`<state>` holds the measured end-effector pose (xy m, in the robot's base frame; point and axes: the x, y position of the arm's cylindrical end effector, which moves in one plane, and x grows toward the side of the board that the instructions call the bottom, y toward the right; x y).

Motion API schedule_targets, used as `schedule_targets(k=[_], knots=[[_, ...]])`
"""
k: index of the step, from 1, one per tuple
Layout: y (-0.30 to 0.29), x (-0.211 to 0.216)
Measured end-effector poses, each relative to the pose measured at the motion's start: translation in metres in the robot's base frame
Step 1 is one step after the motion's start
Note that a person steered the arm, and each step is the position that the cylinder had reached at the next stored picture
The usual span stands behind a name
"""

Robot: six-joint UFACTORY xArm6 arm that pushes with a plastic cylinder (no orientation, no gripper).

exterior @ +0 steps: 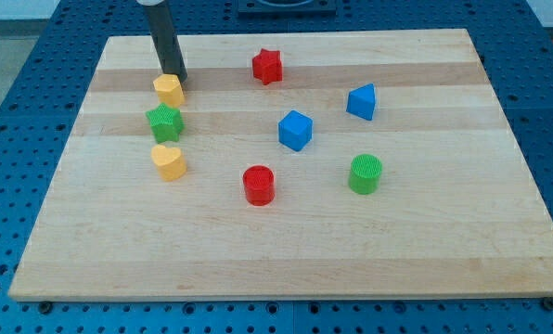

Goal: Push yellow hexagon slightly right

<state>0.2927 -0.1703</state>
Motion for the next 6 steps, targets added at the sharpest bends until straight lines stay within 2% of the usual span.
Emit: schedule_targets(k=[2, 4, 6], knots=[[-0.041, -0.023], [-0.094, -0.023], [-0.099, 0.012]])
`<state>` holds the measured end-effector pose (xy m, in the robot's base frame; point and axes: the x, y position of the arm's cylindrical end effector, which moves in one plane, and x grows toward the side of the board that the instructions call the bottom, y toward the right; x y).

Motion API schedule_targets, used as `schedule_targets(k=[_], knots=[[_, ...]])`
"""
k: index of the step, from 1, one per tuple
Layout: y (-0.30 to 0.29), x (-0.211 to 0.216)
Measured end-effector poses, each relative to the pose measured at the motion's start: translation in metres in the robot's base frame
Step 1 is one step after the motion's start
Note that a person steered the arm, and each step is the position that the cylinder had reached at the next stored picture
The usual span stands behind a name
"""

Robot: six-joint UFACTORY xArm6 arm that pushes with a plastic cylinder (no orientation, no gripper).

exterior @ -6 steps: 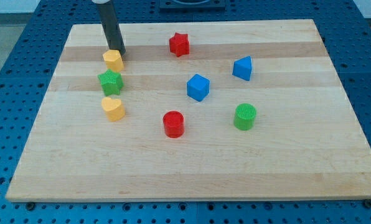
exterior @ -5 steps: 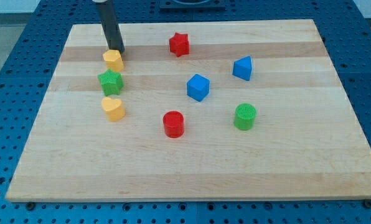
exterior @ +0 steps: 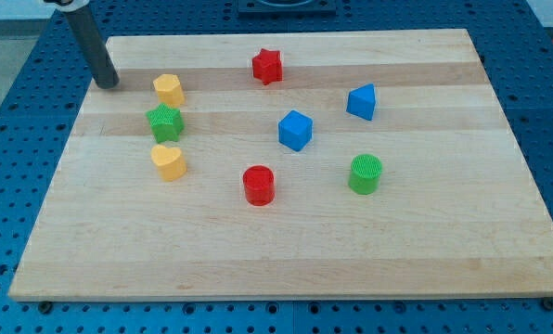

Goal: Push yellow hexagon slightly right

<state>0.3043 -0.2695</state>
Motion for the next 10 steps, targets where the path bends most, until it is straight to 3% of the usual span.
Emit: schedule_targets(k=[2, 9, 10], knots=[[0.02, 0.025], [0.121, 0.025], [0.099, -0.02]])
